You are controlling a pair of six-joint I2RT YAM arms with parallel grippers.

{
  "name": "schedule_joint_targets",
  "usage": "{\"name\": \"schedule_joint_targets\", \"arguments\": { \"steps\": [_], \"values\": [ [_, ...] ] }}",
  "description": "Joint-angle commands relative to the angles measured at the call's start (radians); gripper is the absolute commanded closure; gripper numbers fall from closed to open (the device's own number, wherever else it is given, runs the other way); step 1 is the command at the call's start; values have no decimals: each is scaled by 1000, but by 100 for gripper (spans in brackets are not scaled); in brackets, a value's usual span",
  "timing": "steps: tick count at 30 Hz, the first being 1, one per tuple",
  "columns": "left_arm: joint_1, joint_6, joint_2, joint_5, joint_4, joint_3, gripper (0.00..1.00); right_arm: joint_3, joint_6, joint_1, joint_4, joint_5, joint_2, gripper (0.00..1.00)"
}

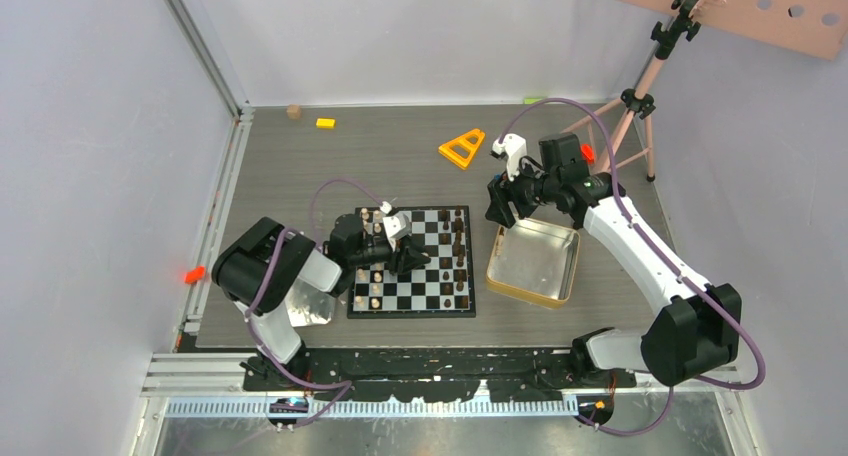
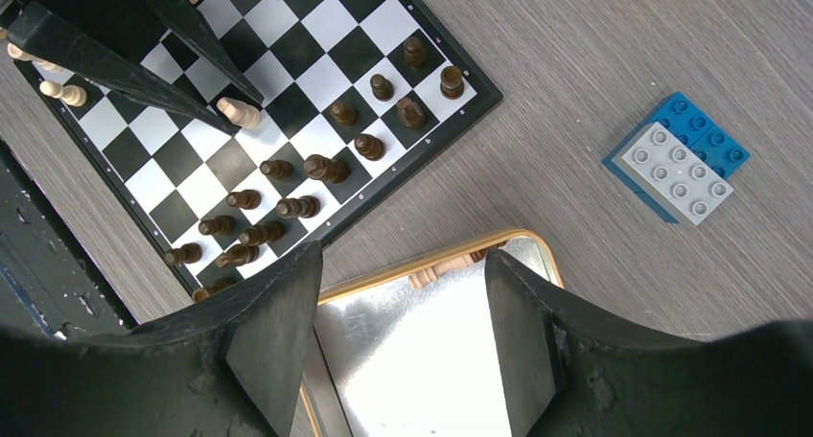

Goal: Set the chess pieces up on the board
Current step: Place the chess piece on the chessboard, then pick up the chess piece from the chessboard.

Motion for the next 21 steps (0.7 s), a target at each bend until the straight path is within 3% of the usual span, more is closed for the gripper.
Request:
{"name": "schedule_joint_targets", "arguments": {
  "steps": [1,21],
  "values": [
    [-3,33,-44,-8,46,8,67,7,-7,-2,25,-15,-2,31],
    [-17,82,-95,-21,-125,52,79,4,-15,-3,16,-10,-5,32]
  ]
}}
